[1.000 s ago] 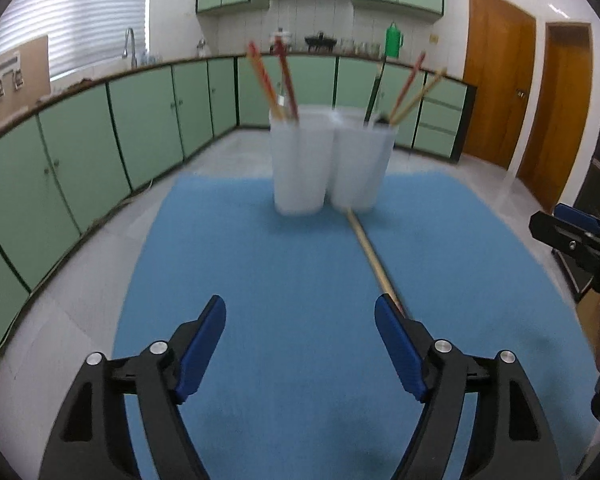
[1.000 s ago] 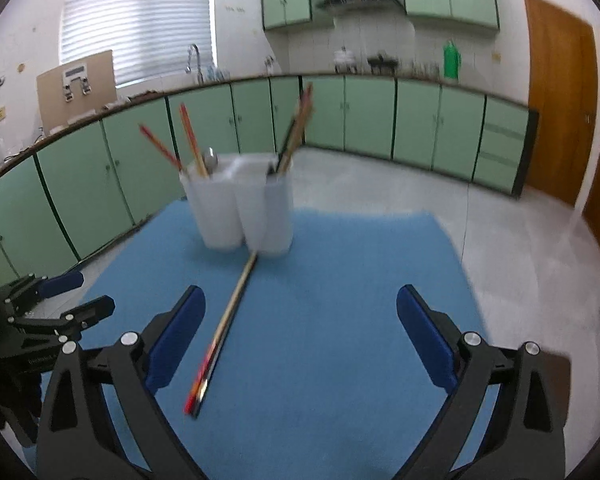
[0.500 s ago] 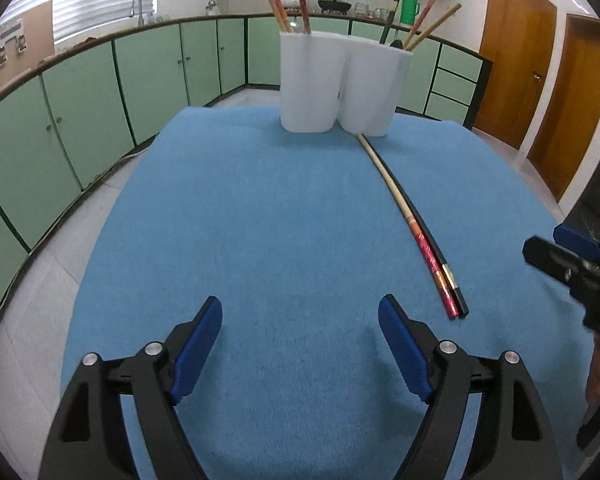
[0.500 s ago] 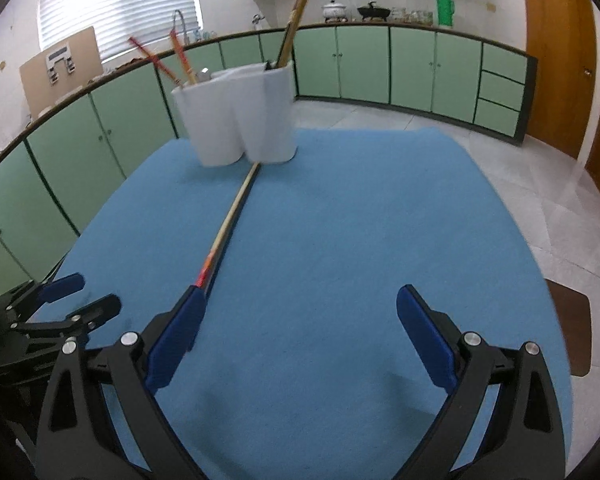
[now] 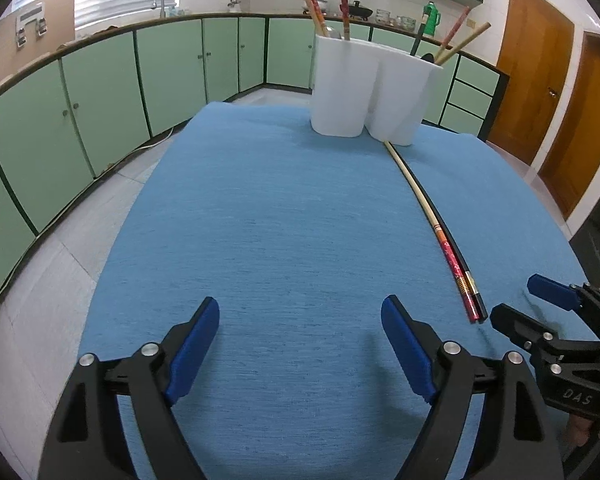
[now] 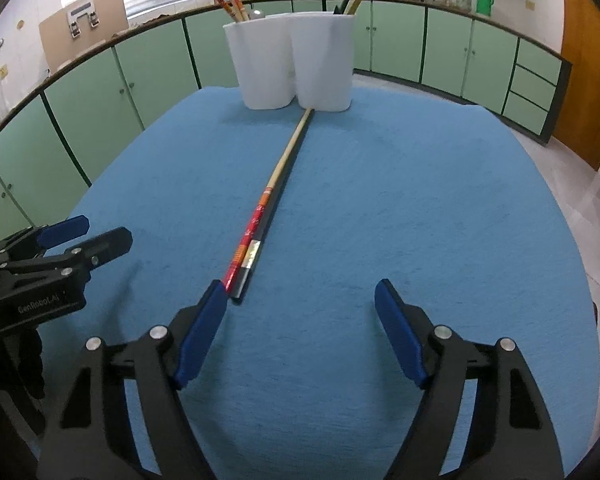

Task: Organize utensils
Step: 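Withdraw both grippers back over the last two chopsticks, then grasp the black chopstick with the right gripper while the left gripper grasps the red-patterned one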

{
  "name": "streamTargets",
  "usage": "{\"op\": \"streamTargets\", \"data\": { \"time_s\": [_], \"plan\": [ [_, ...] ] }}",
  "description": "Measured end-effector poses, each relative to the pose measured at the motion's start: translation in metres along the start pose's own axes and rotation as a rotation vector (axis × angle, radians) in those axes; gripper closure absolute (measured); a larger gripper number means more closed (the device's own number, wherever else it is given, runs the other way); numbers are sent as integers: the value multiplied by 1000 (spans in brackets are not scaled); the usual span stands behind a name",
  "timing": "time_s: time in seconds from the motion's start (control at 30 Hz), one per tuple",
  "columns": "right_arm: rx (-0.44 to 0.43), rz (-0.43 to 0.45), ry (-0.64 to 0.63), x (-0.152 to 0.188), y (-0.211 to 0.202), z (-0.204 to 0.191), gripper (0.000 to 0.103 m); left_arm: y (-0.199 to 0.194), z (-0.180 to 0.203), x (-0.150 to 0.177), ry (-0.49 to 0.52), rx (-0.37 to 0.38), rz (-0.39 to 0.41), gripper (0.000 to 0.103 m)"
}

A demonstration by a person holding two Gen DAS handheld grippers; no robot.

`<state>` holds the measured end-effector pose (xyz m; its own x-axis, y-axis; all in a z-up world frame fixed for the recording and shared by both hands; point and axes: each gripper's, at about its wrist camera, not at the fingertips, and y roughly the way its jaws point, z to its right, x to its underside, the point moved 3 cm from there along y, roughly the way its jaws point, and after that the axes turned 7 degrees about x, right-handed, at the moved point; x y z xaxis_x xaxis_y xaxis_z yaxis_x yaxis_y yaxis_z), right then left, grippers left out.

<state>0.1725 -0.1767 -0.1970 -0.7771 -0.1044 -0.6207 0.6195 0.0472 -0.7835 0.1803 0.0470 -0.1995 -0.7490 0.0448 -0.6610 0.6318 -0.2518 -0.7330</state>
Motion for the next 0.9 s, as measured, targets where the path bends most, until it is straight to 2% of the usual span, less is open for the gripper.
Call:
{"op": "streamTargets", "data": {
  "time_s": [0.27, 0.47, 0.6, 0.67, 0.73, 0.9],
  "plan": [
    [27, -30, -23, 0, 7, -6, 34, 2, -2, -1, -8, 11, -7, 21],
    [94, -38, 0, 3, 2, 9, 38, 1, -1, 0, -4, 12, -5, 20],
    [57, -27, 31, 4, -5, 14, 41, 1, -1, 0, 0, 11, -5, 20],
    [22, -24, 22, 5, -5, 9, 45, 0, 1, 0, 6, 12, -2, 20],
    [9, -33, 12, 6, -2, 5, 60, -2, 2, 1, 13, 12, 1, 20],
    [0, -26, 32, 4, 1, 5, 79, 0, 2, 3, 11, 10, -7, 20]
  ]
}}
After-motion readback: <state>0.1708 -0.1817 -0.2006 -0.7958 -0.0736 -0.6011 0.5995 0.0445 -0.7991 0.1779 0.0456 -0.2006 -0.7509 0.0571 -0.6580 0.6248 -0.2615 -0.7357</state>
